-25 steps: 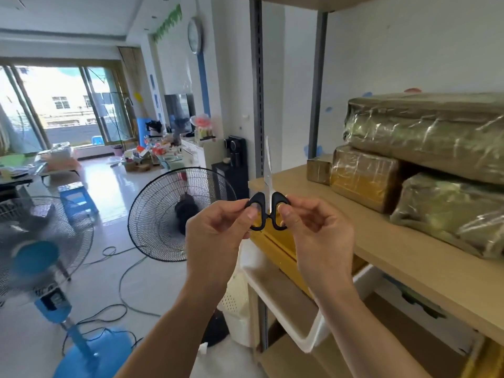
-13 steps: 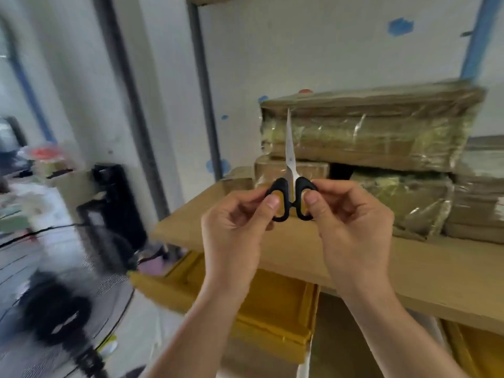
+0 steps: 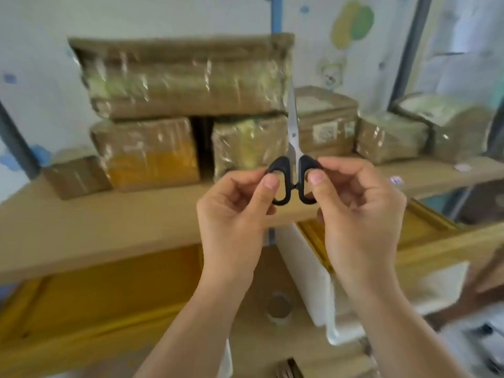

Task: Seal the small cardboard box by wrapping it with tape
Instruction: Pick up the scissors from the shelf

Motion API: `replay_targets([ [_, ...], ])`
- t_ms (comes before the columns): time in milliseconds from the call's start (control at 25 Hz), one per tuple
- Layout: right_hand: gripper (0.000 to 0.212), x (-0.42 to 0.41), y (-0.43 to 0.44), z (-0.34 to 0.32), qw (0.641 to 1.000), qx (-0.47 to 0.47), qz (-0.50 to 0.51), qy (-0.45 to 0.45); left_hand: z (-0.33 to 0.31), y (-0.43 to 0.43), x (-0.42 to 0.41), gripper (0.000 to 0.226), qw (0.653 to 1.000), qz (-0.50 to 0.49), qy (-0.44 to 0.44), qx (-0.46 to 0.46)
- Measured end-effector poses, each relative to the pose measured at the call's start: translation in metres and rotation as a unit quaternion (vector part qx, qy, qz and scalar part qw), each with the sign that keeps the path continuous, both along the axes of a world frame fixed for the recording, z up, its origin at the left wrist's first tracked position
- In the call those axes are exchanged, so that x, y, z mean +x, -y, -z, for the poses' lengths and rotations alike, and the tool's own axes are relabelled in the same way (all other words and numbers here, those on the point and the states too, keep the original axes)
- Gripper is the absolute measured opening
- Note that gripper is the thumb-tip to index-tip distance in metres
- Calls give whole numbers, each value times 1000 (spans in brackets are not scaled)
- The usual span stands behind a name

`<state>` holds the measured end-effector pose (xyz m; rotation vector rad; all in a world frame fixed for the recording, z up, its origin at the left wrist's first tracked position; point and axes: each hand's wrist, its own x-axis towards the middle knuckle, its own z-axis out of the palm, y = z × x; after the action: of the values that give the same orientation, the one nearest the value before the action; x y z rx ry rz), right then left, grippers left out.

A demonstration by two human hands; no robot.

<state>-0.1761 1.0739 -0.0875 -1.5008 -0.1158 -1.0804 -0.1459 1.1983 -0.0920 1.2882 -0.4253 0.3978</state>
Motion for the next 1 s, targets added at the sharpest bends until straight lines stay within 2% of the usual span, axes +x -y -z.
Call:
replay_targets([
  [160, 11, -21, 21, 76, 1000, 6, 11, 15, 74, 25, -26, 10, 997, -46, 47, 33],
  [440, 11, -30, 1, 259, 990, 10, 16, 142, 259, 25, -38, 7, 994, 8, 86, -70],
  [720, 10, -34, 12, 450, 992, 11, 13, 125, 446, 40, -36, 11, 991, 34, 94, -86],
  [840, 10, -56, 14, 486, 995, 25, 8, 100, 482, 43, -59, 15, 994, 48, 66, -77],
  [1000, 11, -88, 13, 484, 998, 4, -6, 64, 487, 32, -83, 10, 994, 77, 50, -63],
])
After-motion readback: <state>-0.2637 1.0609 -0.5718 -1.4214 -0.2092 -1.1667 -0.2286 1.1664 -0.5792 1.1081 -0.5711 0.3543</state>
